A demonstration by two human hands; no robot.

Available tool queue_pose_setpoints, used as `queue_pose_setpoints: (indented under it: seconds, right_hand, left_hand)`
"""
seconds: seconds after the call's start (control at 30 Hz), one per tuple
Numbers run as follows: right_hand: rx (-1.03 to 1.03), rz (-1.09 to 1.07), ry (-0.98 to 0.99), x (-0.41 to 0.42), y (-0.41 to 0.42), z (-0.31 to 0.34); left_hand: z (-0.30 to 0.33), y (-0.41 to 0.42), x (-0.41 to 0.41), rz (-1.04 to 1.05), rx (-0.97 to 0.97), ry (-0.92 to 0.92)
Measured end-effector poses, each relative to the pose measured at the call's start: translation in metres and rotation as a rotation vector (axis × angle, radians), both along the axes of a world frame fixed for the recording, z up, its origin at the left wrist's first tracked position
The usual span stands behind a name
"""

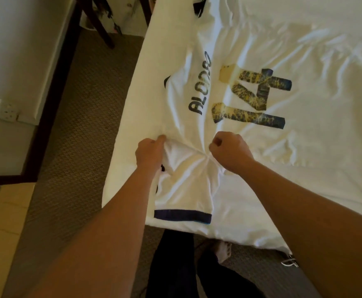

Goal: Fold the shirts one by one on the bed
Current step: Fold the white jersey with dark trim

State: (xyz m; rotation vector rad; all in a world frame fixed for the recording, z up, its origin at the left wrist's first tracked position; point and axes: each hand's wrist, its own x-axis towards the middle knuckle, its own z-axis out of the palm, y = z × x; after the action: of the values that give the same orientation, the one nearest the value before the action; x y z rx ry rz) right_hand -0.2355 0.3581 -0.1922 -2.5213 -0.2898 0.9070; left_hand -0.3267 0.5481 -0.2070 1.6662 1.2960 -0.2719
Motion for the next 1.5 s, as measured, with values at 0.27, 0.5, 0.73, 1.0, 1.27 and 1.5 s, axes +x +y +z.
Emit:
queue_pose_setpoints:
  seconds: [0.27,0.5,0.73,1.0,1.27,1.5]
  right_hand:
    - [0.075,0.026,-0.226,0.112,0.116,0.000]
    - [-0.080,0.234,-0.474,0.206,0.195,-0.002]
    - [-0.477,0.632,-0.442,0.250,0.227,-0.008]
    - [-0.671,0.716,-0.405,0.254,0.220,-0.019]
    - [-0.383,0.552,-0.378,0.267,0.232,0.000]
    - [-0.596,1.086,-0.624,0.257,0.231,-0.007]
  left_hand:
    - [-0.012,0.043,0.091,0.047,-0.177,-0.125]
    - [-0.023,0.073,0.152,0.091,-0.355,-0.173]
    - [-0.033,0.091,0.156,0.117,-0.629,-0.216]
    - [-0.034,0.087,0.131,0.205,-0.592,-0.346]
    - [-0.026,0.084,0.117,0.304,-0.397,-0.375]
    - [-0.023,0.065,0.123,0.044,-0.301,-0.436]
